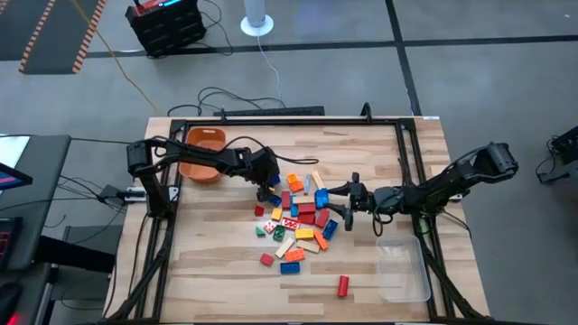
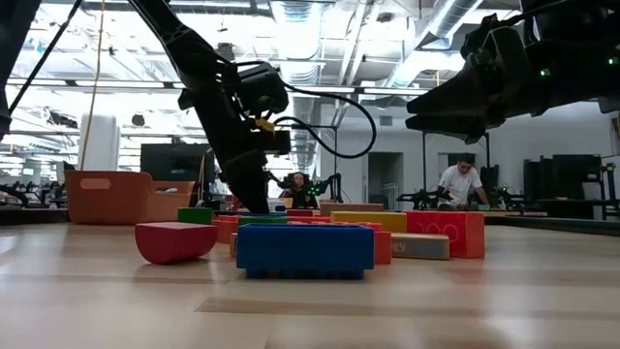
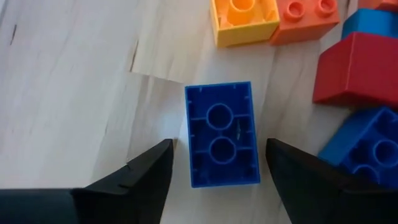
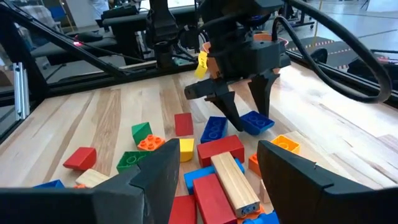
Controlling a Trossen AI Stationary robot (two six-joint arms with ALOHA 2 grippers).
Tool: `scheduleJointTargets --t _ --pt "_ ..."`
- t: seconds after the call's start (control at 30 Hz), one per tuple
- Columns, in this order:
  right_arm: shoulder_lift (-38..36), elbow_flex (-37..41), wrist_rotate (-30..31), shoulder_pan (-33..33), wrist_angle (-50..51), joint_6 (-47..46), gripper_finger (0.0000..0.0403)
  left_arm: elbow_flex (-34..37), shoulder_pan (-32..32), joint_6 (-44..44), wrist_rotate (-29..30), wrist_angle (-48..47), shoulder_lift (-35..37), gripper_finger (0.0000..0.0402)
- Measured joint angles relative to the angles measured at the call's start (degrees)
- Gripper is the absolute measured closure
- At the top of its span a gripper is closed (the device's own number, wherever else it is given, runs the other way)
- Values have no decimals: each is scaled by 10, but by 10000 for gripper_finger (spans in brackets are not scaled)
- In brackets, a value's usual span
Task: Sort blocks by size
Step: Put the small blue game piece into the orange bin
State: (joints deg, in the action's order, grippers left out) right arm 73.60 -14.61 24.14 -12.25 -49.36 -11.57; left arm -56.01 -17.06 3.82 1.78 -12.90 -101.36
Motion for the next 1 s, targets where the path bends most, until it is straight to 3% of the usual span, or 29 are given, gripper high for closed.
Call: scheduleJointTargets --t 0.33,0.43,0.6,0.73,0.9,1.0 --pt "0 0 0 0 -4 -4 156 0 0 16 2 15 0 273" --pt "0 0 0 0 -4 -4 156 -4 0 28 2 1 1 273" --pt "0 0 0 0 -1 -5 162 -48 0 49 8 -108 38 272" --pt "0 0 0 0 8 -12 168 -78 0 64 63 -216 100 270" --pt "0 0 0 0 22 -24 173 -61 -32 58 146 -343 194 269" --pt "0 0 0 0 22 -25 175 -15 -75 28 154 -361 256 268"
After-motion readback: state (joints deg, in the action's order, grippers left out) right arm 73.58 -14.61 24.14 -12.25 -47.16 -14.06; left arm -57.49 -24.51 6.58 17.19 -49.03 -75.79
